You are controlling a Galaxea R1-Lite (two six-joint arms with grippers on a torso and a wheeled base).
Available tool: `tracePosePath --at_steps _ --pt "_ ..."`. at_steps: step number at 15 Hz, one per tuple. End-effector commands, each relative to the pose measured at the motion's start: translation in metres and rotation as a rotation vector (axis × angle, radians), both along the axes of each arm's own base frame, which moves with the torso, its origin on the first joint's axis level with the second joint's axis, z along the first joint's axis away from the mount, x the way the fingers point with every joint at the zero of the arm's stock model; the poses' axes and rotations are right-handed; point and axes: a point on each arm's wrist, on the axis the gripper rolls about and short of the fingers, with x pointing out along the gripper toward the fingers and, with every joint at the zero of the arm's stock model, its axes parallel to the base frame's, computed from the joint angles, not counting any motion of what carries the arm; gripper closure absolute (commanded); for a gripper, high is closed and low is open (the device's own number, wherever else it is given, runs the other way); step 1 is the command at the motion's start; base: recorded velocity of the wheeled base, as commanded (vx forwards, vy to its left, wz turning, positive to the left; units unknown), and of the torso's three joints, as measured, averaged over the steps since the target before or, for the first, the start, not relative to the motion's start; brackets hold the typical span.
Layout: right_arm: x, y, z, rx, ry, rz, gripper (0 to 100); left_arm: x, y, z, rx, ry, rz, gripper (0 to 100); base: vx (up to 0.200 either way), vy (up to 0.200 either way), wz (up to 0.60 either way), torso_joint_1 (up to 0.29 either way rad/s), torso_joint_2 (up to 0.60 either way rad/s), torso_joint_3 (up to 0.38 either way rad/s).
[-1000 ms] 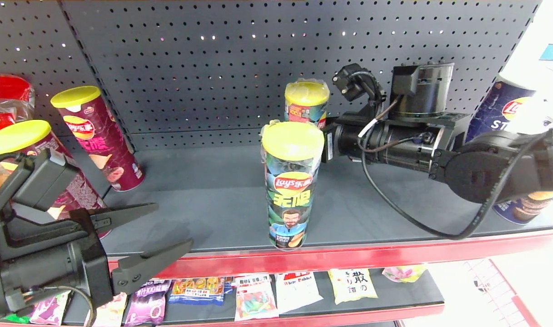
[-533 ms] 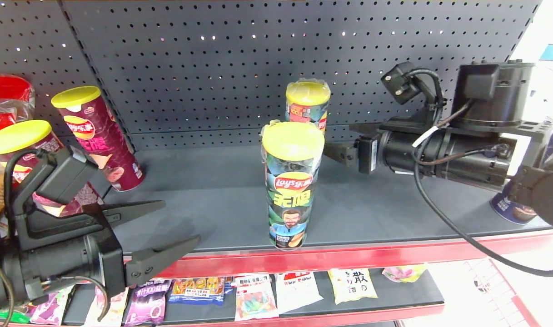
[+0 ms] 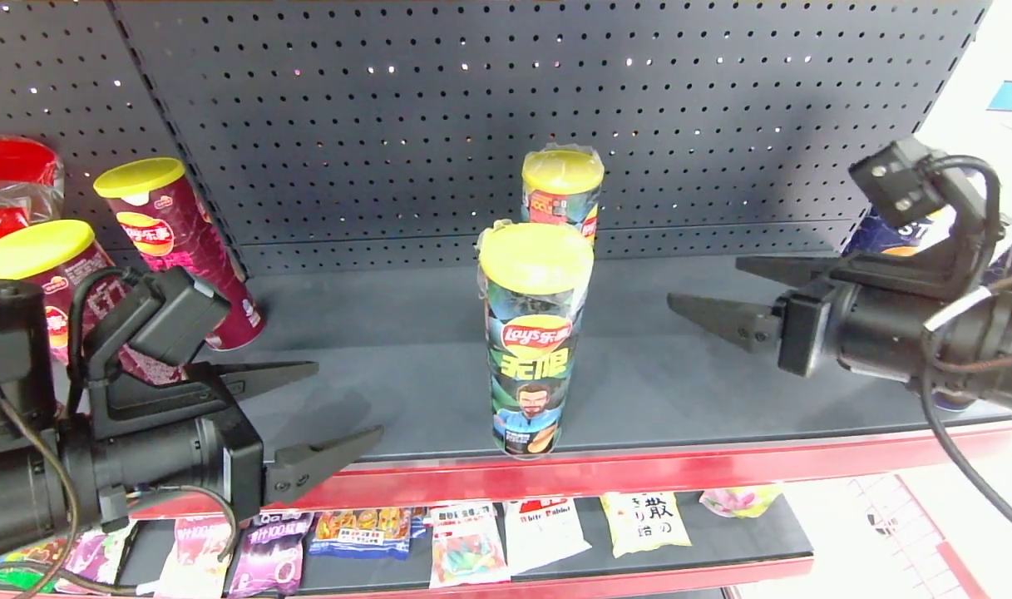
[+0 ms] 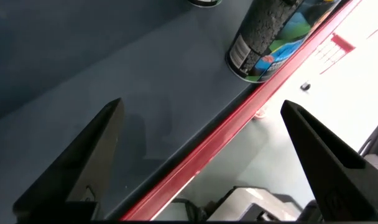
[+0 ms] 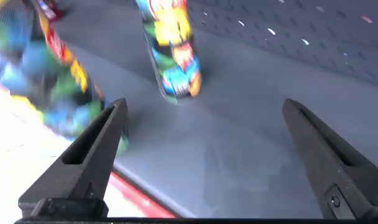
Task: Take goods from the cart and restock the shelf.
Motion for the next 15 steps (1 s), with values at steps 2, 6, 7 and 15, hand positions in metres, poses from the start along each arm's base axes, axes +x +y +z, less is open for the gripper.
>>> tracePosePath --at_steps 2,6,7,15 --pt "-0.051 -0.029 -0.002 0.000 -0.008 -0.030 0 0.009 -0.004 -0.012 0.041 0.037 -0.010 0 0.000 0.000 0.00 0.000 0.00 0.000" --pt "-0.100 -0.059 -0.005 -0.024 0.073 -0.062 0 0.025 -0.012 -0.027 0.124 0.048 -0.057 0 0.000 0.000 0.00 0.000 0.00 0.000" --pt "-0.106 -0.063 -0.009 -0.016 0.078 -0.075 0 0.028 -0.014 -0.030 0.140 0.049 -0.069 0 0.000 0.000 0.00 0.000 0.00 0.000" --pt "-0.130 -0.079 -0.030 -0.002 0.073 -0.134 0 0.060 -0.051 -0.030 0.153 0.038 -0.162 0 0.000 0.000 0.00 0.000 0.00 0.000"
